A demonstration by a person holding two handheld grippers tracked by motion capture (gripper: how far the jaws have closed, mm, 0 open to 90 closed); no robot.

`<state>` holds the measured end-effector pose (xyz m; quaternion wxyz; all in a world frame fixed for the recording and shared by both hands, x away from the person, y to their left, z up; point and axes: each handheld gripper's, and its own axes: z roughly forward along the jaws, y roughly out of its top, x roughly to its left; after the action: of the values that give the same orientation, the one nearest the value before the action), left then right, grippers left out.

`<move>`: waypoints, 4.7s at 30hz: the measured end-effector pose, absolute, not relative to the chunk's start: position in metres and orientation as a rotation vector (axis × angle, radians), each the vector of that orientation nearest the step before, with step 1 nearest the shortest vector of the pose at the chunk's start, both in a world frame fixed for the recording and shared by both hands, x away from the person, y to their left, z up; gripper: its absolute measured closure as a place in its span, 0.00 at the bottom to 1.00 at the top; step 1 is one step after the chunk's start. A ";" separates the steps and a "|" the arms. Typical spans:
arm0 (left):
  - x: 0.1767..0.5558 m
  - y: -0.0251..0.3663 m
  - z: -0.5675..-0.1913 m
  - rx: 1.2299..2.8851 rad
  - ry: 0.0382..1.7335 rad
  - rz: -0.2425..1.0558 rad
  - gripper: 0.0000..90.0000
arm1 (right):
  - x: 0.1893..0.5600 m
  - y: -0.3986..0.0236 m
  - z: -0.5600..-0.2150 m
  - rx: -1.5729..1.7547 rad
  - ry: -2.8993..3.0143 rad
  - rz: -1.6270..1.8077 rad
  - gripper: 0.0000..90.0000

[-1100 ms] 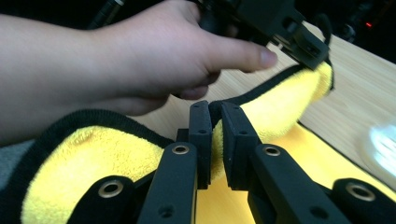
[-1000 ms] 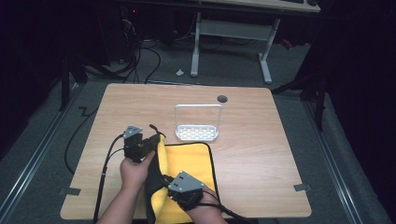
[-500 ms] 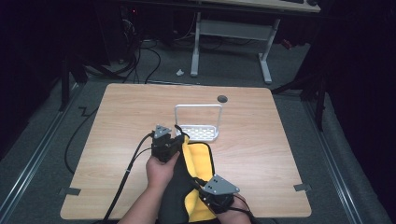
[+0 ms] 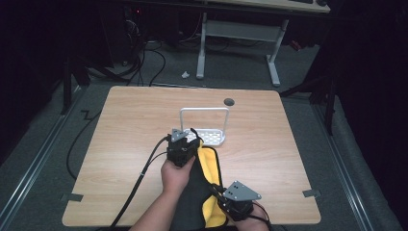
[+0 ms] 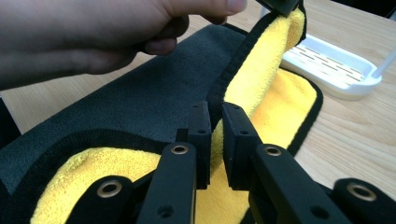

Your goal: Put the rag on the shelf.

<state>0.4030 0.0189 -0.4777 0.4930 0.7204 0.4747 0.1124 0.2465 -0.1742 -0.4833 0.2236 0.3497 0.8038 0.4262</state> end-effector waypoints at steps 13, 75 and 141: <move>0.403 0.006 -0.491 1.773 1.117 0.198 0.66 | 0.256 -0.201 -0.497 1.111 2.138 1.166 0.70; 0.285 0.086 -0.529 2.131 0.813 0.137 0.76 | 0.285 -0.203 -0.529 1.153 2.284 1.013 0.82; 0.383 0.088 -0.537 1.929 1.099 0.149 0.82 | 0.350 -0.190 -0.531 1.340 2.201 1.008 0.69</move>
<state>0.3829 0.0885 -0.5370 0.4423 0.7776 0.4429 0.0601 0.3498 -0.1901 -0.5307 0.1862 0.4759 0.7816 0.3578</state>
